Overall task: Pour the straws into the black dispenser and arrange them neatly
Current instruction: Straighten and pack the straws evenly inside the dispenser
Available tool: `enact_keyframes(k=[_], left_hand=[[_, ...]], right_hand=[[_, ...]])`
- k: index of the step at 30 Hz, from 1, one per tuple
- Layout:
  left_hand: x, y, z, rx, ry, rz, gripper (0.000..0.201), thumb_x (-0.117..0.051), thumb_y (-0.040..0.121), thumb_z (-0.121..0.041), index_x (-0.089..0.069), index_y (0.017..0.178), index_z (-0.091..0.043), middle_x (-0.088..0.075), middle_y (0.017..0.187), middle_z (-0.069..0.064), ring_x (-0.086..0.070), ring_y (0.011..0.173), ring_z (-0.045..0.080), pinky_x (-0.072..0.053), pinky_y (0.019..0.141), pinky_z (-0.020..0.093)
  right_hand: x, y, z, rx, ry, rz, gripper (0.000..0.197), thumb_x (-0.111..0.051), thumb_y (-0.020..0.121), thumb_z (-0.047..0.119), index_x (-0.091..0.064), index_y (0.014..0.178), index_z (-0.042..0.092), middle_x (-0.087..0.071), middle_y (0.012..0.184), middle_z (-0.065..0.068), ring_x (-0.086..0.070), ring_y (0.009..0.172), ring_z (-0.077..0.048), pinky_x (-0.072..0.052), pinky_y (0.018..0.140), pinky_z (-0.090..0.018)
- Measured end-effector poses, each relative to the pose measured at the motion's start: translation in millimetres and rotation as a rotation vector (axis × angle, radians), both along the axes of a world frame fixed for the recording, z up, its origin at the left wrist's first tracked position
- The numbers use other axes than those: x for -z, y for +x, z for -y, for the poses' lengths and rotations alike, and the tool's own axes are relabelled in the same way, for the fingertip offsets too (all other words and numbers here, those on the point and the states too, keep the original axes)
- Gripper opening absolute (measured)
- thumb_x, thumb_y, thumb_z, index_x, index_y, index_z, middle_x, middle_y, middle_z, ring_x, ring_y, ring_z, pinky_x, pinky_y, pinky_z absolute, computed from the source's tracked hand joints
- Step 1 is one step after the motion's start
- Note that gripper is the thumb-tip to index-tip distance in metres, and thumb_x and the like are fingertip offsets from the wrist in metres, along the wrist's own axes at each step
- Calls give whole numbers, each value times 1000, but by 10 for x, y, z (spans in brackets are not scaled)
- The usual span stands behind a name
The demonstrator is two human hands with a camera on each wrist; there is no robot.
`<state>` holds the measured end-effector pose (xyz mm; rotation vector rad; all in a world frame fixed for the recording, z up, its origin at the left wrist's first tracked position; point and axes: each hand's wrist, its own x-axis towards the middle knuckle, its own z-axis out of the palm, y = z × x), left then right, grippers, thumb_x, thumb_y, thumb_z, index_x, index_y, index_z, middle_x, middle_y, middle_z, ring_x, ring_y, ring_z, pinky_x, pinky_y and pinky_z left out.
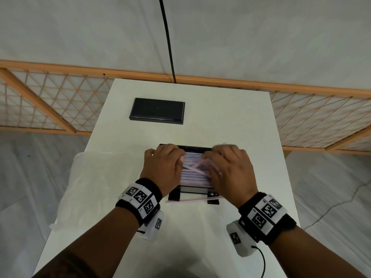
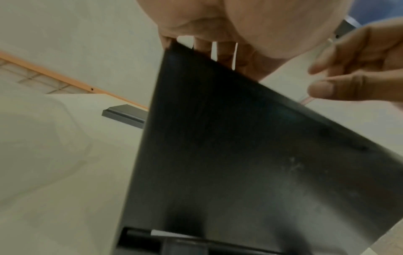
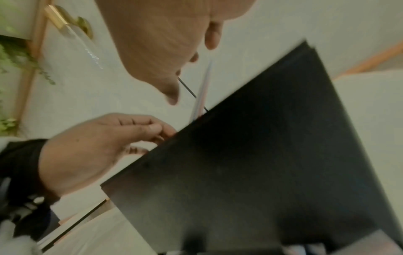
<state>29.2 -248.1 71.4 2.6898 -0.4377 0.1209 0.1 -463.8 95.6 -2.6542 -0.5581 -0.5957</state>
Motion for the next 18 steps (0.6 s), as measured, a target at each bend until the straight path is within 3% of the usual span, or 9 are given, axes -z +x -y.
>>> enact_keyframes(k=[2,3,6,9,14,18], left_hand=[[70,-20,-5,-3,3,14,22,-44,96,-28,-62,108,-31,-58,110,-14,-54,103,13,-38,88,42],[96,-36,0,7,22,20,22,-44,95,-28,-62,108,-31,-57,111,-13,-53,105,14,-37,88,43],[137,-57,9,30,48,18,23,-45,95,-28,-61,111,-31,-55,115,-13,-49,109,13,-36,91,44],[166,-43,-18,29,24,7,25,-50,92,-26,-65,112,-30,-55,117,-13,-46,112,10,-32,94,44],[205,-56,-70,-17,-110,63,24,-51,88,-26,-74,94,-24,-61,107,-11,-56,104,16,-38,92,43],[128,-37,-91,-137,-352,81,28,-44,95,-25,-72,99,-20,-59,109,-9,-58,99,15,-50,88,49]], right_hand=[[-66,101,6,-6,-221,-77,45,-58,78,15,-66,120,27,-59,122,4,-52,115,-25,-37,86,-39],[-38,154,15,-11,-316,-115,46,-59,75,15,-65,118,29,-59,121,6,-51,117,-25,-33,88,-40],[93,244,102,-36,-462,-175,33,-70,71,12,-71,98,31,-62,90,9,-58,95,-22,-29,85,-41],[9,249,258,44,-458,-211,30,-70,68,13,-72,90,34,-59,77,10,-59,82,-21,-25,81,-39],[-338,143,638,349,-331,-183,20,-73,83,19,-72,85,39,-64,77,9,-62,73,-18,-21,79,-39],[-216,23,402,246,-295,-333,13,-61,85,30,-71,91,38,-63,82,10,-65,77,-17,-19,74,-36]])
